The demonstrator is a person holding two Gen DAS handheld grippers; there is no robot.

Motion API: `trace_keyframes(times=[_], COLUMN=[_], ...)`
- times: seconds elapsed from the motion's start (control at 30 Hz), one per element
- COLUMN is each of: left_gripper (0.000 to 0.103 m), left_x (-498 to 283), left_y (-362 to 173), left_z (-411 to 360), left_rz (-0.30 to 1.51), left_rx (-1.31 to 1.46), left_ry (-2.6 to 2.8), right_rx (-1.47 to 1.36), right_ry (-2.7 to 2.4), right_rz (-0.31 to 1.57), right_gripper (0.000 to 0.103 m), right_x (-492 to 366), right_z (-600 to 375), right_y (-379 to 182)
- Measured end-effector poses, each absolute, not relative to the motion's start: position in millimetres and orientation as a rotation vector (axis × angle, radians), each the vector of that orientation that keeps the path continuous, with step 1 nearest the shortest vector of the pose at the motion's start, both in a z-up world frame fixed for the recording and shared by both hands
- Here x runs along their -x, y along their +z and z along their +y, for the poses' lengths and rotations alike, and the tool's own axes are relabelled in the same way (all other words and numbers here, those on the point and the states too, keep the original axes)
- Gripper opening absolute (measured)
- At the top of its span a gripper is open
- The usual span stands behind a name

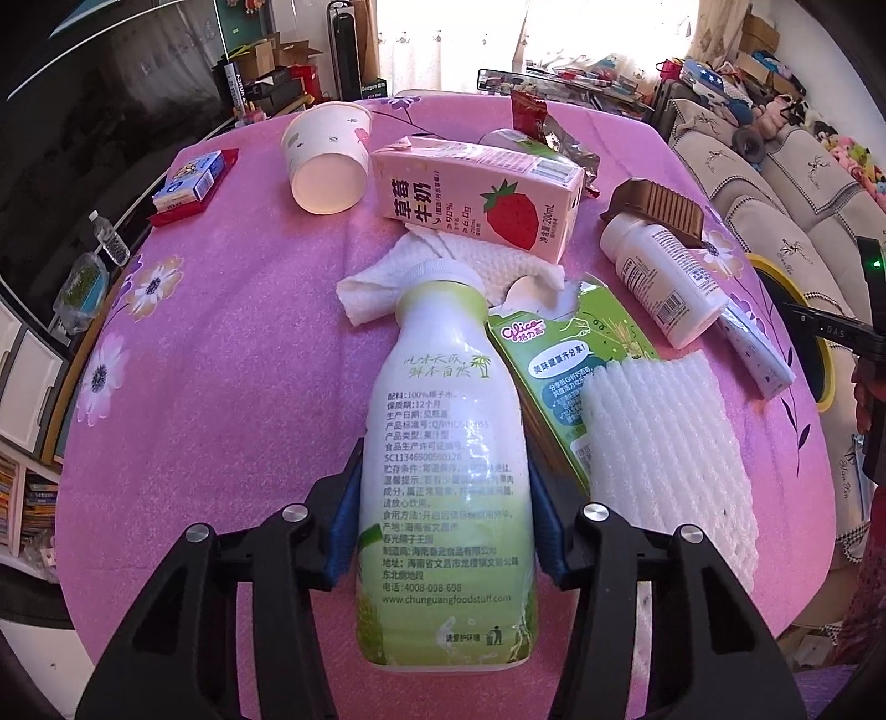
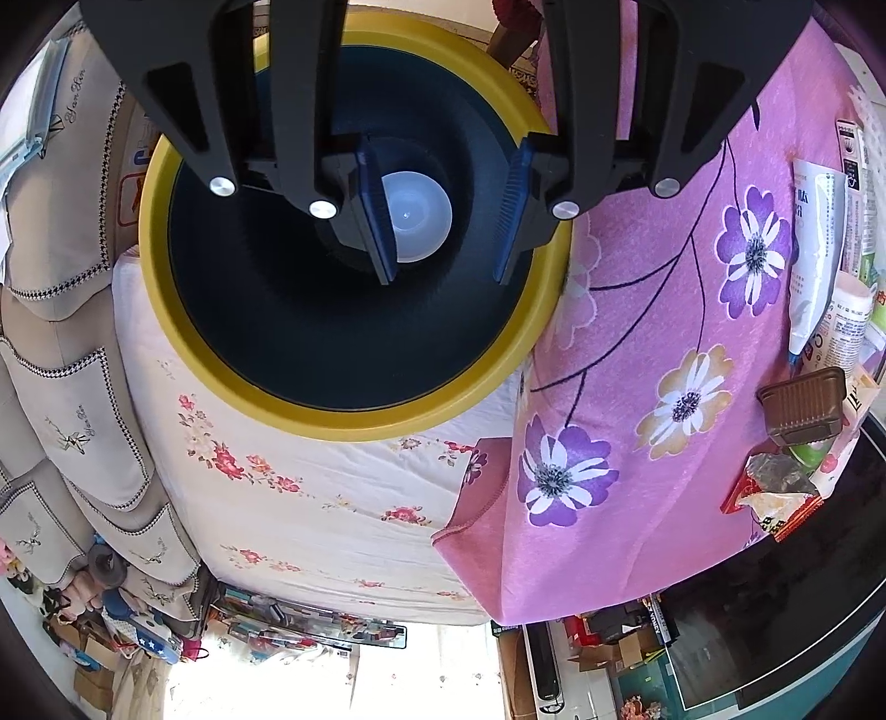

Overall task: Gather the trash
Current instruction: 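Grasp the white-green spray bottle with the left gripper, then carry the spray bottle over the bin and open the left gripper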

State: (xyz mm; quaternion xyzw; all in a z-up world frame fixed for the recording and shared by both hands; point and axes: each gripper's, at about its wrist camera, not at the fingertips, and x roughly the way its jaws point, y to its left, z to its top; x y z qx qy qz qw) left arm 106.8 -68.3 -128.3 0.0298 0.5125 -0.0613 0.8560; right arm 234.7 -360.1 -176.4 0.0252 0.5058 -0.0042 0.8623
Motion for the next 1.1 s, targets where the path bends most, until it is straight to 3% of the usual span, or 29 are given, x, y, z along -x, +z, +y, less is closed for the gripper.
trace_keyframes(times=[0.27, 0.47, 0.9, 1.1], left_gripper=[0.051, 0.051, 0.052, 0.051], left_x=[-78, -91, -164, -198], left_y=[-65, -29, -63, -98], left_z=[-70, -134, -374, -449], left_rz=[0.958, 0.862, 0.951, 1.016], left_rx=[-0.104, -0.143, -0.273, -0.278], left_ry=[-0.182, -0.368, -0.725, -0.74], right_rx=[-0.069, -0.085, -0.078, -0.104], right_ry=[-0.013, -0.046, -0.134, -0.178], right_rz=[1.03, 0.988, 0.896, 0.875], right_gripper=[0.034, 0.034, 0.034, 0.034], right_x=[-223, -210, -163, -145], right_z=[-371, -390, -456, -482], right_y=[-169, -150, -102, -95])
